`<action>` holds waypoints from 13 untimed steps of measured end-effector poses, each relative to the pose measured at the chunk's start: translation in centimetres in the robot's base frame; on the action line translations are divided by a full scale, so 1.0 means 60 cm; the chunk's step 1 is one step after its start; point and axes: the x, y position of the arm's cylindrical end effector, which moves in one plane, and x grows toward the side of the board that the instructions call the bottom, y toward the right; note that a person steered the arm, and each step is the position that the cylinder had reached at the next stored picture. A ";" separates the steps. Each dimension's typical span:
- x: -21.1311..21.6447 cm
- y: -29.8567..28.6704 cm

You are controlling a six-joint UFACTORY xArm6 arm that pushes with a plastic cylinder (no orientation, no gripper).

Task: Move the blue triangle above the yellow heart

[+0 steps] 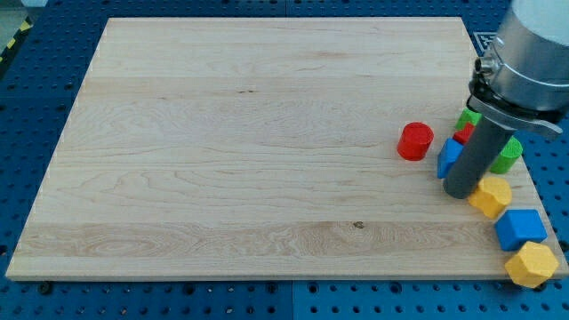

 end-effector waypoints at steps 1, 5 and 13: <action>0.012 0.011; -0.069 -0.106; -0.059 -0.056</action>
